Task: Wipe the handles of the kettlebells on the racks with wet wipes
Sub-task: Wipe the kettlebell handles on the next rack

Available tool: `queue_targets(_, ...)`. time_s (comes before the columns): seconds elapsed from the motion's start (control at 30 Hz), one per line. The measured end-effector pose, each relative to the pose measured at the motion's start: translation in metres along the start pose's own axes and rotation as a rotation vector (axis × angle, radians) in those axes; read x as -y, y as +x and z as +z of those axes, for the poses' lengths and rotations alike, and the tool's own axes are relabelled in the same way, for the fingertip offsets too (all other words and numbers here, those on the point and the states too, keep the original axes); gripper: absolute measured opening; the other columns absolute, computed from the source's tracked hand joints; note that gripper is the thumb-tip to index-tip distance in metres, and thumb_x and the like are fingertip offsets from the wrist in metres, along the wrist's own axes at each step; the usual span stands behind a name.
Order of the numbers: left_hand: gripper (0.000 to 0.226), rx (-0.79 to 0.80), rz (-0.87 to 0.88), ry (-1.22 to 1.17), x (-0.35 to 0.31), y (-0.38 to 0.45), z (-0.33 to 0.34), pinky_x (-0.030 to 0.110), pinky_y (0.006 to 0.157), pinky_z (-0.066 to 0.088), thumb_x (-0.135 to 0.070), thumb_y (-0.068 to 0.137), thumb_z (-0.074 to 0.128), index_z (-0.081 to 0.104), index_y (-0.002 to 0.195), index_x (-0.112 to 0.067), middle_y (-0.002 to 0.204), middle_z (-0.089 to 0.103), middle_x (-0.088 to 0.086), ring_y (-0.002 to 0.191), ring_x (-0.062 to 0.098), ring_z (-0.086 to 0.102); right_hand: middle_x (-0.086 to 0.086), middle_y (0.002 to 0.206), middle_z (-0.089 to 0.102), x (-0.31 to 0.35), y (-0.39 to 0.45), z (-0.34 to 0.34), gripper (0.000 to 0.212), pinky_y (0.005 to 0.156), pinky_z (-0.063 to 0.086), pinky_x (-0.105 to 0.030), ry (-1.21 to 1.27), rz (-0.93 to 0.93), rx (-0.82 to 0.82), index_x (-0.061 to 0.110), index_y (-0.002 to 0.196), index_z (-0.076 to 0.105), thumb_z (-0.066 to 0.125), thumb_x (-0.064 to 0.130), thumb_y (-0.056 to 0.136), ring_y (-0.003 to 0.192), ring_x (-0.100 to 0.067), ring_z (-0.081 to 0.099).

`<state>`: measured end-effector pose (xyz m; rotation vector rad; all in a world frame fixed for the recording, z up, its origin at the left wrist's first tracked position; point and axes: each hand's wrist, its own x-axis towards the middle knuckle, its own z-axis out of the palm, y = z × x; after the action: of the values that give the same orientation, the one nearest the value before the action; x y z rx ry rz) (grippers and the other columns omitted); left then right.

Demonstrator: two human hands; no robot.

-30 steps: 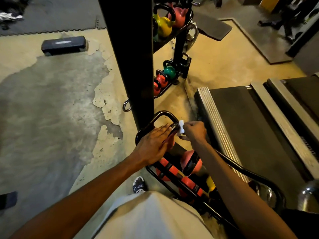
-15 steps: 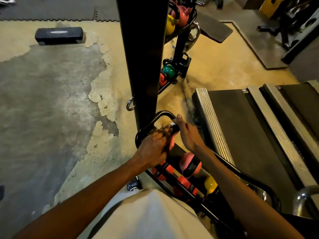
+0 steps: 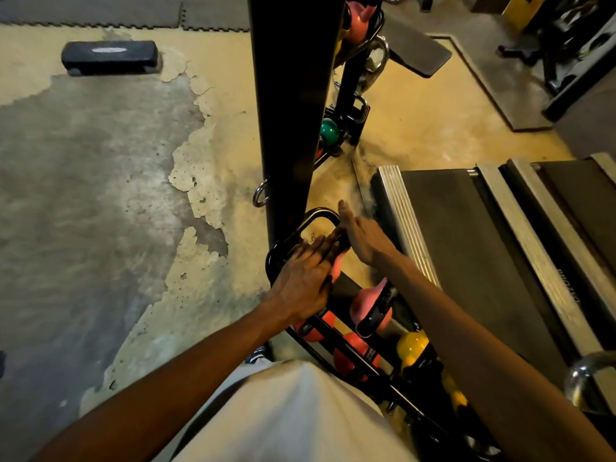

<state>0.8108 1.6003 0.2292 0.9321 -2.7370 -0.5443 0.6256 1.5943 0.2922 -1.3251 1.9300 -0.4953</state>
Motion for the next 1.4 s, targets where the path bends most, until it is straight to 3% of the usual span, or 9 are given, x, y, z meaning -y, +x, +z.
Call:
queue_targets(0.13, 0.078, -0.097, 0.049, 0.021, -0.003, -0.01, -0.002, 0.053, 0.13, 0.012, -0.03, 0.099, 0.053, 0.018, 0.166, -0.011, 0.174, 0.016, 0.01, 0.162, 0.027, 0.007, -0.016, 0.104, 0.074, -0.008, 0.008, -0.01, 0.111, 0.097, 0.049, -0.043, -0.056, -0.049, 0.08, 0.008, 0.095, 0.077, 0.004, 0.091, 0.088, 0.096, -0.03, 0.067)
queue_targets(0.23, 0.07, -0.137, 0.14, -0.001, -0.002, -0.028, 0.004, 0.049, 0.131, 0.018, -0.026, 0.099, 0.051, 0.029, 0.162, -0.006, 0.17, 0.028, 0.014, 0.161, 0.028, 0.015, -0.004, 0.109, 0.075, -0.017, 0.009, -0.014, 0.098, 0.094, 0.044, -0.036, -0.133, -0.087, 0.094, 0.022, 0.101, 0.08, 0.003, 0.083, 0.094, 0.101, -0.021, 0.068)
queue_targets(0.57, 0.074, -0.111, 0.127, -0.052, 0.002, -0.037, 0.01, 0.044, 0.127, 0.031, -0.015, 0.094, 0.054, 0.028, 0.162, -0.003, 0.171, 0.024, 0.015, 0.162, 0.026, 0.012, -0.003, 0.098, 0.074, -0.02, -0.002, -0.01, 0.087, 0.088, 0.054, -0.05, -0.121, -0.223, 0.036, 0.02, 0.102, 0.074, 0.014, 0.083, 0.097, 0.091, -0.021, 0.069)
queue_targets(0.7, 0.073, -0.142, 0.126, -0.097, -0.003, -0.036, 0.008, 0.038, 0.127, 0.029, -0.024, 0.097, 0.043, 0.021, 0.163, -0.002, 0.173, 0.014, 0.013, 0.162, 0.027, 0.008, 0.007, 0.087, 0.065, -0.007, -0.022, -0.001, 0.065, 0.078, 0.05, -0.037, -0.173, -0.381, 0.112, 0.02, 0.096, 0.068, 0.024, 0.066, 0.106, 0.081, -0.007, 0.062)
queue_targets(0.83, 0.078, -0.181, 0.14, -0.067, -0.007, -0.039, 0.009, 0.041, 0.129, 0.024, -0.017, 0.094, 0.053, 0.022, 0.162, 0.001, 0.171, 0.018, 0.017, 0.162, 0.028, 0.008, -0.004, 0.115, 0.068, -0.014, -0.027, -0.003, 0.052, 0.095, 0.049, -0.031, -0.265, -0.559, 0.11, 0.013, 0.119, 0.069, 0.03, 0.046, 0.111, 0.107, -0.012, 0.062)
queue_targets(0.97, 0.07, -0.175, 0.141, -0.089, 0.003, -0.052, 0.016, 0.047, 0.123, 0.037, -0.019, 0.099, 0.054, 0.027, 0.162, -0.001, 0.171, 0.022, 0.015, 0.161, 0.029, 0.014, -0.011, 0.157, 0.05, -0.025, -0.039, -0.001, 0.08, 0.123, 0.034, -0.038, -0.416, -0.538, 0.082, 0.009, 0.15, 0.053, 0.019, 0.066, 0.105, 0.149, -0.02, 0.04)
queue_targets(1.1, 0.073, -0.174, 0.176, -0.057, 0.009, -0.061, 0.014, 0.032, 0.114, 0.039, -0.037, 0.099, 0.053, 0.032, 0.161, -0.004, 0.171, 0.018, 0.011, 0.158, 0.027, 0.017, -0.014, 0.148, 0.057, -0.017, -0.05, 0.008, 0.075, 0.121, 0.028, -0.029, -0.505, -0.733, 0.1, 0.007, 0.146, 0.056, 0.023, 0.062, 0.107, 0.142, -0.024, 0.047)
queue_targets(1.23, 0.067, -0.174, 0.173, -0.049, 0.01, -0.057, 0.016, 0.044, 0.123, 0.038, -0.017, 0.1, 0.053, 0.031, 0.16, -0.001, 0.17, 0.026, 0.015, 0.161, 0.028, 0.016, -0.012, 0.146, 0.057, -0.029, -0.036, 0.007, 0.075, 0.121, 0.035, -0.041, -0.458, -0.582, -0.023, 0.009, 0.144, 0.057, 0.024, 0.064, 0.106, 0.145, -0.023, 0.043)
queue_targets(1.4, 0.069, -0.231, 0.168, -0.01, 0.009, -0.059, 0.016, 0.038, 0.112, 0.042, -0.035, 0.097, 0.05, 0.036, 0.156, -0.001, 0.158, 0.044, 0.019, 0.154, 0.033, 0.025, -0.005, 0.122, 0.058, -0.016, -0.037, 0.029, 0.065, 0.115, 0.038, -0.046, -0.462, -0.688, 0.06, 0.01, 0.129, 0.059, 0.025, 0.061, 0.108, 0.117, -0.022, 0.055)
